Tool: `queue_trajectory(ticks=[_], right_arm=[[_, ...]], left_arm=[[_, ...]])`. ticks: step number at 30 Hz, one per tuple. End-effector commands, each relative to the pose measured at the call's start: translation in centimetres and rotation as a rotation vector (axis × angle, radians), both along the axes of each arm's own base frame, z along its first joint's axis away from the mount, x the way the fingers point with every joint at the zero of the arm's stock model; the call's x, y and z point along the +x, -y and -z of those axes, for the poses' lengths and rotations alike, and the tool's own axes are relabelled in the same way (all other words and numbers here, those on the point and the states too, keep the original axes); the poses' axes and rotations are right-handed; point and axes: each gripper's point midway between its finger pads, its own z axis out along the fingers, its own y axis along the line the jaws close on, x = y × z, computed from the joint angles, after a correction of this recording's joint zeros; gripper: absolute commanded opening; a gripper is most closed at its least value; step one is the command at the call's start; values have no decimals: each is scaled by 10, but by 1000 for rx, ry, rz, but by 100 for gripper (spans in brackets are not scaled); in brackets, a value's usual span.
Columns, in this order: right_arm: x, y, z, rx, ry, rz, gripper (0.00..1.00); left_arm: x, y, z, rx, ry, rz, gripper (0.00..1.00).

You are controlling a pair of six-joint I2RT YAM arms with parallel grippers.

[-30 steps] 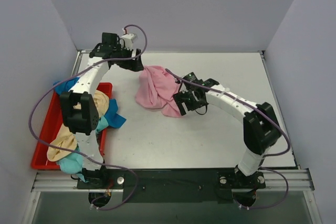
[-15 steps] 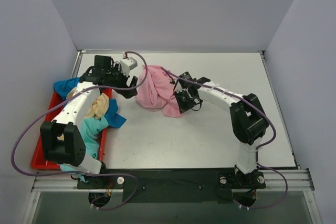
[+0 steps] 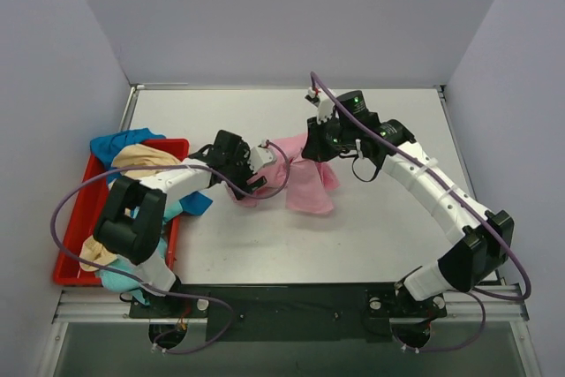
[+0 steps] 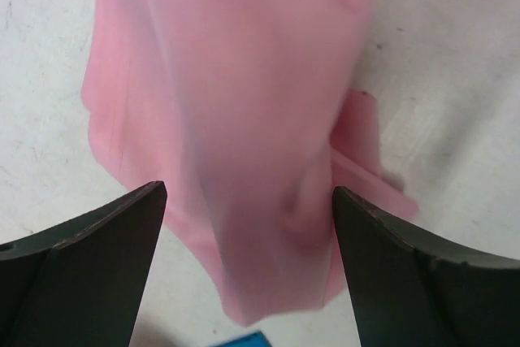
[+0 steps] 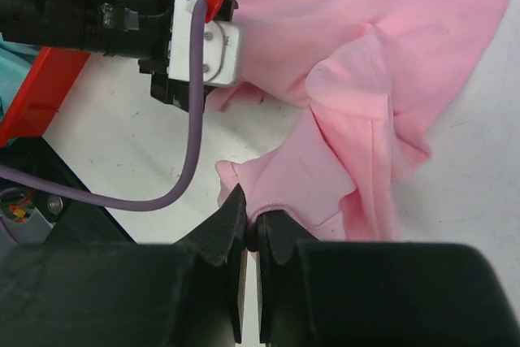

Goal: Fold and stack the t-shirts
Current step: Flatten out the tshirt

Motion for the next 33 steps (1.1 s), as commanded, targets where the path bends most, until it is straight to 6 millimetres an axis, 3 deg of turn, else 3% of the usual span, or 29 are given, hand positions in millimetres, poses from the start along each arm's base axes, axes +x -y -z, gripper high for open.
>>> queue_trajectory(ticks=[1, 2, 3, 4, 5, 6, 8, 9, 10, 11, 12, 13, 14, 16, 17, 21, 25, 27, 30, 33], right_arm=[[0, 6, -2, 49, -56, 15, 0], [2, 10, -9, 66, -41, 25, 0], [2, 12, -12, 78, -47, 33, 0], [6, 21, -20, 93, -31, 57, 0], [8, 25, -24, 104, -26, 76, 0], [9, 34, -34, 118, -5, 101, 0], [9, 50, -54, 138, 50, 145, 0], [8, 55, -62, 146, 73, 157, 0], [1, 66, -80, 163, 127, 176, 0], [-2, 72, -91, 166, 165, 196, 0], [-12, 80, -110, 182, 226, 203, 0], [-18, 86, -120, 188, 264, 221, 0], [-34, 94, -140, 217, 323, 227, 0], [-56, 106, -166, 260, 401, 249, 0], [-63, 111, -173, 273, 425, 262, 0], [-120, 126, -218, 393, 554, 229, 0], [-154, 131, -235, 441, 543, 202, 0], [-163, 135, -236, 444, 536, 206, 0], [-157, 137, -223, 418, 507, 237, 0], [-128, 136, -192, 334, 436, 288, 0]], left_arm=[[44, 3, 4, 79, 127, -31, 94], [48, 3, 4, 86, 129, -42, 91], [48, -1, 13, 112, 107, -53, 72], [53, -1, 9, 116, 111, -60, 58], [49, -6, 15, 142, 78, -68, 29], [53, -4, 8, 140, 81, -79, 2], [52, -14, -9, 136, 74, -130, 0], [49, -14, -34, 97, 99, -132, 0], [50, -20, -50, 65, 112, -159, 0], [43, -21, -83, 7, 148, -154, 0], [41, -25, -103, -24, 170, -160, 0], [26, -28, -135, -65, 206, -148, 0], [19, -29, -158, -89, 247, -129, 0], [-14, -34, -200, -117, 260, -77, 0], [-39, -40, -200, -98, 183, -58, 0], [-97, -51, -246, -150, 159, -21, 0], [-139, -60, -281, -212, 170, -29, 0], [-158, -59, -289, -247, 164, -5, 0], [-169, -52, -285, -292, 127, 27, 0], [-150, -51, -261, -256, 93, -14, 0]])
